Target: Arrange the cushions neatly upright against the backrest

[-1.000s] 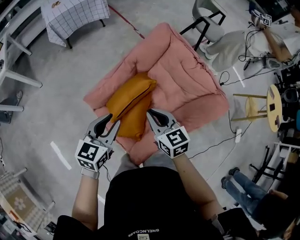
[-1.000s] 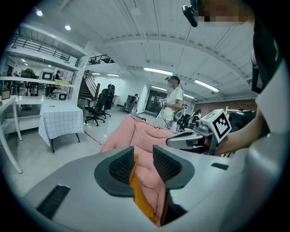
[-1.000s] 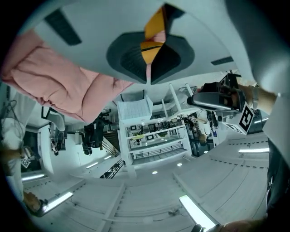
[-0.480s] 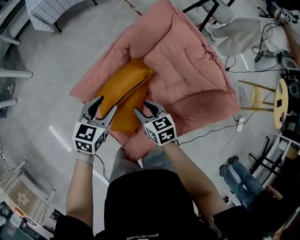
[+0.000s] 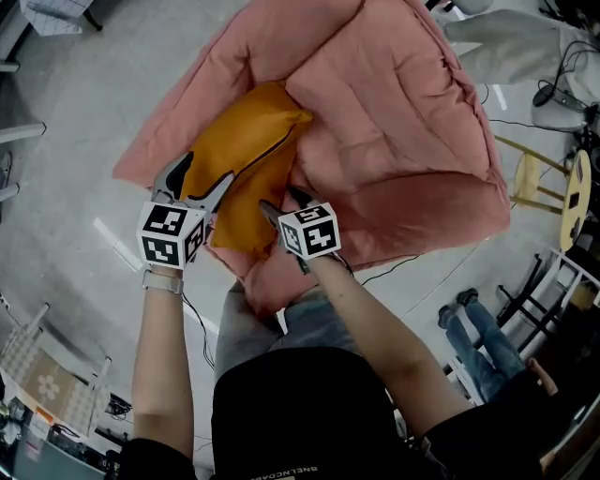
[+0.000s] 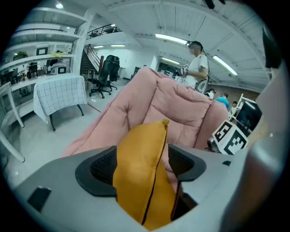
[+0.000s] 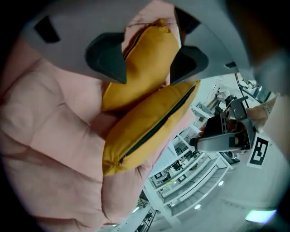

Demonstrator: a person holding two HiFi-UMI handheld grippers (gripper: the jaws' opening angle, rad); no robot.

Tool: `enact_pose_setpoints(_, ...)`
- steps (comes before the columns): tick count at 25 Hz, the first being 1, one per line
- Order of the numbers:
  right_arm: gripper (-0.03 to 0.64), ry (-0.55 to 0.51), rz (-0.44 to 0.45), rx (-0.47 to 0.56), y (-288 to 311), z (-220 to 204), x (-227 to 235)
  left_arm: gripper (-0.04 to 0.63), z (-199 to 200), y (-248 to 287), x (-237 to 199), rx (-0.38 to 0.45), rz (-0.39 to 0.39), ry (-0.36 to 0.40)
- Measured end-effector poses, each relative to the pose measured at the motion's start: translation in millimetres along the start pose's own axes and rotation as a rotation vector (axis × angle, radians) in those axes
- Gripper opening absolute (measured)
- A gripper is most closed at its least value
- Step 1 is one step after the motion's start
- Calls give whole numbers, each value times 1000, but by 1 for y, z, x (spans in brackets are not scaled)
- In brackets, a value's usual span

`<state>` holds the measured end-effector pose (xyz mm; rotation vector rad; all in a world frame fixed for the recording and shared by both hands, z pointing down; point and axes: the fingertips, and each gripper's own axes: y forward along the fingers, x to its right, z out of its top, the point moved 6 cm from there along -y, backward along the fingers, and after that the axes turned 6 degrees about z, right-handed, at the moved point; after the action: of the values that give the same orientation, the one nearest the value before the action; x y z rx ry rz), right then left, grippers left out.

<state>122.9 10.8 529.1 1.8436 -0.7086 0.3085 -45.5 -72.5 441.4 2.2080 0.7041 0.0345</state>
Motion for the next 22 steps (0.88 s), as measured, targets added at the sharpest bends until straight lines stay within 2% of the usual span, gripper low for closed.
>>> enact_pose_setpoints(4,307,69,13,-51,28,-15,21,354,-25,30,-5,-85,-26,-24)
enact_pose_setpoints(8,327,128,37,-95,53,-24,39,364,-47,56,-8,-177,-21,38)
enact_pose_setpoints(11,341,187,53,-115,67,-30,53,364,-52,65,-12,-177,6,95)
enact_pose_setpoints(17,344,284,76,-137,91,-42,66,362,-62,73,-17,-191,34,102)
enact_pose_setpoints(22,319,298,113,-124,91,-39,67,336,-59,71,-14,-184,32,107)
